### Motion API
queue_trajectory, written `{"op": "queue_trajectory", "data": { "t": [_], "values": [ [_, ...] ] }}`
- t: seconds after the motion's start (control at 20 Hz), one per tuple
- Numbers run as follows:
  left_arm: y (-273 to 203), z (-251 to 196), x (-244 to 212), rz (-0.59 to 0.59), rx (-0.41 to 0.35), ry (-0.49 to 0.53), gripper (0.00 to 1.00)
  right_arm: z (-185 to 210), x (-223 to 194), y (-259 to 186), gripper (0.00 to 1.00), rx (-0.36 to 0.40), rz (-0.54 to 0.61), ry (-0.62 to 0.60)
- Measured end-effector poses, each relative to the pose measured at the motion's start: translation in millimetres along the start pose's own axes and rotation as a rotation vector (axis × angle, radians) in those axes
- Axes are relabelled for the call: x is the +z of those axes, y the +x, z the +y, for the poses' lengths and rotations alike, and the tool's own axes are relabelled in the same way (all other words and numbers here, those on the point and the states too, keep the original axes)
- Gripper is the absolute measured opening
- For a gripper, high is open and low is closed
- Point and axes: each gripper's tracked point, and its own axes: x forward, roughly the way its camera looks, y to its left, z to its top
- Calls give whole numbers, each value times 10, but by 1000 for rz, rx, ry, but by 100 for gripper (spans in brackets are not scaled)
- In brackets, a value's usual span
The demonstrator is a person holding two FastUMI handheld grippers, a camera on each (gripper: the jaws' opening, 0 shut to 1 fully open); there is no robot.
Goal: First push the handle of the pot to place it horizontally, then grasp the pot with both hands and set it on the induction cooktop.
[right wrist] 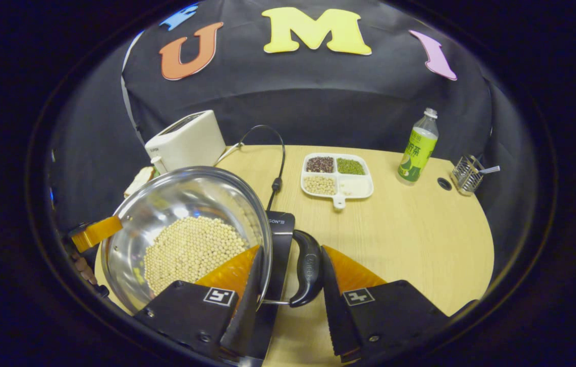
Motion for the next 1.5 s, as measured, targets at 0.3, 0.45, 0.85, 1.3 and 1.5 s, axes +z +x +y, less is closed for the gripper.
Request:
{"op": "queue_trajectory", "data": {
  "t": [0.3,0.45,0.85,1.3,1.5],
  "values": [
    [12,-2,34,-46,0,11,54,1,21,-6,64,8,-53,21],
    [11,2,41,-37,6,9,55,-10,29,-7,65,15,-78,30],
    [-8,1,87,-42,35,-23,58,-138,288,-196,69,43,-225,64],
    [-364,45,294,-154,121,-10,95,-362,293,-783,95,76,-307,82],
    [-700,-182,290,-207,112,37,96,-435,266,-1157,95,51,-393,31]
  ]
}}
